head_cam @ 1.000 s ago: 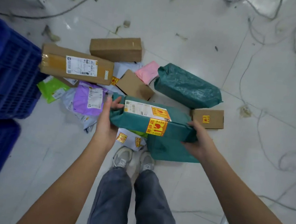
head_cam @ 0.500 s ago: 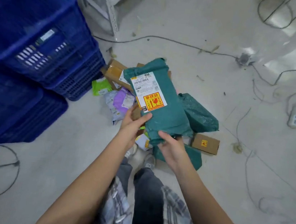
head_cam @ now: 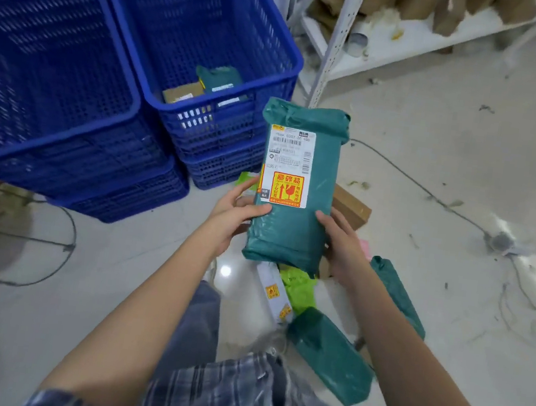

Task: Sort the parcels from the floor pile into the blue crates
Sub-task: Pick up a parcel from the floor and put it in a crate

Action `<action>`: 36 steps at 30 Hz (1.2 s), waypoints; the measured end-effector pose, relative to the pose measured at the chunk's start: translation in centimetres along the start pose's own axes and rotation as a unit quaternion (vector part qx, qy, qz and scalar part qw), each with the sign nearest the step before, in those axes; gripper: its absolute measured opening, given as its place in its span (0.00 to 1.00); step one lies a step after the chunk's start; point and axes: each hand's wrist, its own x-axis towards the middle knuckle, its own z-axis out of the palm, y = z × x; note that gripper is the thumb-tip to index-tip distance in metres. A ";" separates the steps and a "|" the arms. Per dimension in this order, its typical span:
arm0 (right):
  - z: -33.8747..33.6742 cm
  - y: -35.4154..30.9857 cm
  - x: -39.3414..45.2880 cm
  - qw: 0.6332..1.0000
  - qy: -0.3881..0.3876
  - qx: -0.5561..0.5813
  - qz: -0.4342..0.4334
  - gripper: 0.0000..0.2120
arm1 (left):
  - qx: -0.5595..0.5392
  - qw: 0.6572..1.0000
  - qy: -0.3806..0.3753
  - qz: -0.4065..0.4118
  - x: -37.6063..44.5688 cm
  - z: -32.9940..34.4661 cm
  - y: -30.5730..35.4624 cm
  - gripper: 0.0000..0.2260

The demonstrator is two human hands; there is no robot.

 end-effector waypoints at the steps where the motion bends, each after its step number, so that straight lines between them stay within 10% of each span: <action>1: 1.5 -0.9 1.0 1.000 -0.016 -0.012 -0.002 0.21 | -0.007 1.000 0.007 0.003 0.7 -1.1 0.9 0.28; 25: 28.2 -24.1 28.8 0.963 0.021 -0.246 -0.104 0.21 | 0.133 0.986 0.095 -0.028 25.2 -15.4 28.2 0.25; 36: 30.2 -21.4 43.8 0.936 -0.010 -0.349 0.043 0.20 | 0.063 0.963 0.167 -0.203 37.9 -18.4 25.0 0.15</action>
